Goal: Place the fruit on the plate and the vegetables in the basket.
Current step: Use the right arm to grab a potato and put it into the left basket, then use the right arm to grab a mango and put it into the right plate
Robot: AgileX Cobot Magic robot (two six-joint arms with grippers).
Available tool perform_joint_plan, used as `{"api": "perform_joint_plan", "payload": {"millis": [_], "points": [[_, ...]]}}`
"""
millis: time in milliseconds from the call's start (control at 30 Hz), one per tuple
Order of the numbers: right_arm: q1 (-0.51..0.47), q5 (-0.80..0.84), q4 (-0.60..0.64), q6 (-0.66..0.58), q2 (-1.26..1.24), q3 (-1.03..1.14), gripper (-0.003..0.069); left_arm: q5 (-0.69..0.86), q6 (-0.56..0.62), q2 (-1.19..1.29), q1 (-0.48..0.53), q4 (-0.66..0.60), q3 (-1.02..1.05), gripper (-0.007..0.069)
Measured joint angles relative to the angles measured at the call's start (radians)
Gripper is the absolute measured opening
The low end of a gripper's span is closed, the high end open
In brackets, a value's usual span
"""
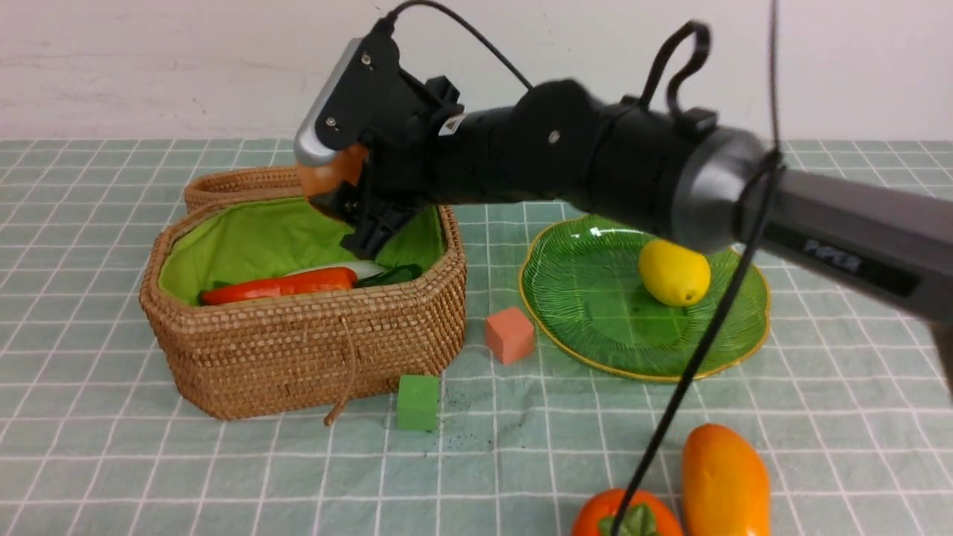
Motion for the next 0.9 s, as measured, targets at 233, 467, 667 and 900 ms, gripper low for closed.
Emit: {"api": "perform_joint_plan", "payload": {"millis": [233,467,667,900], "points": [[0.0,-0.037,0.056,0.0,0.051,0.0,0.0556,0.0,0.0,0.0,0.0,0.0,0.0,0.0165],[0.0,0.011,0.061,0.0,0.034,0.0,0.0666,0.0,0.0,0.0,0.0,0.0,0.0,0.0165],[-0.005,0.327,-0.031,0.012,-0.072,0.0,0.0664,0.0,0.0,0.0,0.0,0.0,0.0,0.0167],[-0.05,0.934,-0.465,0.289,-0.287,0.0,0.0569,0.0,0.0,0.0,0.0,0.0,0.0,0.0175]]}}
